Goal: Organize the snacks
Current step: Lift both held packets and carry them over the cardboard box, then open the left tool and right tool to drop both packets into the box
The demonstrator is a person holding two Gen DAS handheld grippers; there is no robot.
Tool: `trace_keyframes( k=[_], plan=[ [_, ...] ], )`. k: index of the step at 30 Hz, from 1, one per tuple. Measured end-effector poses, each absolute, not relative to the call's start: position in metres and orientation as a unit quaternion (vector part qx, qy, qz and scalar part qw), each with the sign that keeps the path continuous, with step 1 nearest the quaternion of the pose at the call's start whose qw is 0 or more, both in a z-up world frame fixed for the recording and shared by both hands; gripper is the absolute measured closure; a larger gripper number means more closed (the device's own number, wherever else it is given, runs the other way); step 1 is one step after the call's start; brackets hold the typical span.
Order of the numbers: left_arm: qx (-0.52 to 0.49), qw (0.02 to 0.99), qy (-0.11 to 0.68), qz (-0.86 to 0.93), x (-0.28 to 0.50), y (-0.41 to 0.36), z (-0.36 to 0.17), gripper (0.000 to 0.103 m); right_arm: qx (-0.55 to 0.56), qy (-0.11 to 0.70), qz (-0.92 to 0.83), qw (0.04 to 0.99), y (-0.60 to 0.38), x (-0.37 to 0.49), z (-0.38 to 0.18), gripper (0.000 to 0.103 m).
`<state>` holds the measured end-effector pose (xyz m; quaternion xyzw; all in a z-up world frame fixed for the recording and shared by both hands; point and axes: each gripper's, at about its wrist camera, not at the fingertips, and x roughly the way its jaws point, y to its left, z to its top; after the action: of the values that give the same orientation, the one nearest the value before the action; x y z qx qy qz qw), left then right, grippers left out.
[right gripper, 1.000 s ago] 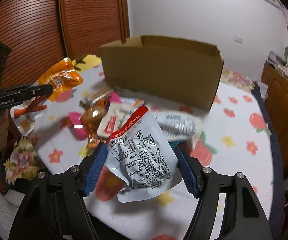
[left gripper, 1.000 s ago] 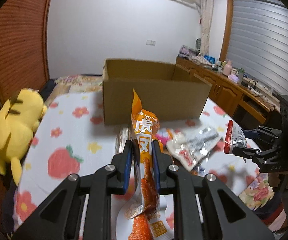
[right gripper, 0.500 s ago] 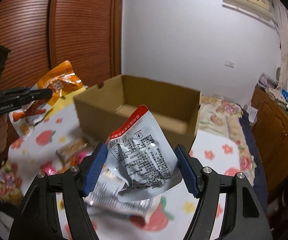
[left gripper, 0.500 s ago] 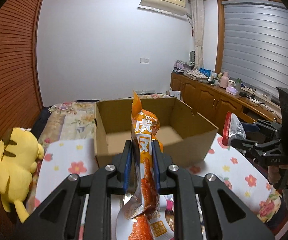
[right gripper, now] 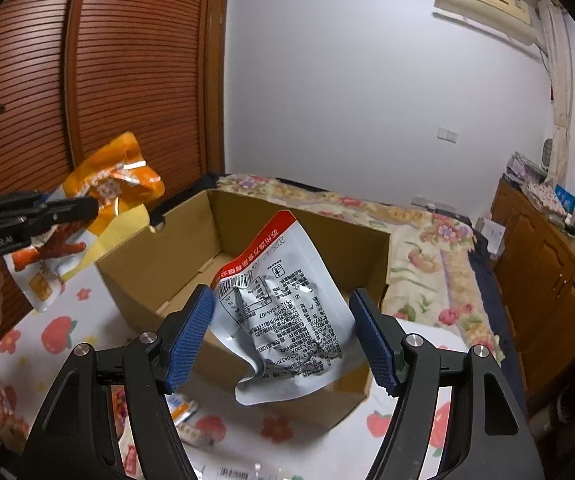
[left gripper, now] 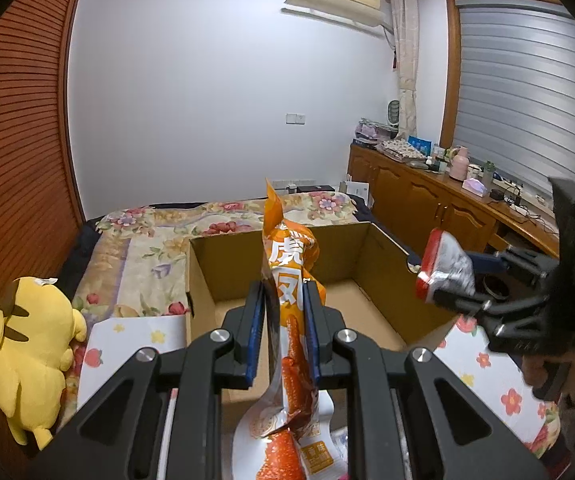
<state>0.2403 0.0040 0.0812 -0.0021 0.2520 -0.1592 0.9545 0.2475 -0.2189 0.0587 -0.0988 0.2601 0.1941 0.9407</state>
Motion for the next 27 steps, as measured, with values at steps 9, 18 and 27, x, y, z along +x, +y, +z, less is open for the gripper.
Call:
trace_keyframes(
  k=[9, 18, 27],
  plan=[
    [-0.007, 0.953, 0.267, -0.145, 0.284, -0.012, 0.073, 0.087, -0.075, 0.308, 0.175, 0.932, -0.213, 0.291, 0.024, 0.031],
    [-0.001, 0.945, 0.297, -0.140, 0.299, -0.024, 0.053, 0.085, -0.052, 0.336, 0.162, 0.926, -0.214, 0.311, 0.004, 0.036],
    [-0.001, 0.945, 0.294, -0.145, 0.293, -0.023, 0.048, 0.073, -0.050, 0.337, 0.170, 0.925, -0.213, 0.305, -0.001, 0.037]
  ],
)
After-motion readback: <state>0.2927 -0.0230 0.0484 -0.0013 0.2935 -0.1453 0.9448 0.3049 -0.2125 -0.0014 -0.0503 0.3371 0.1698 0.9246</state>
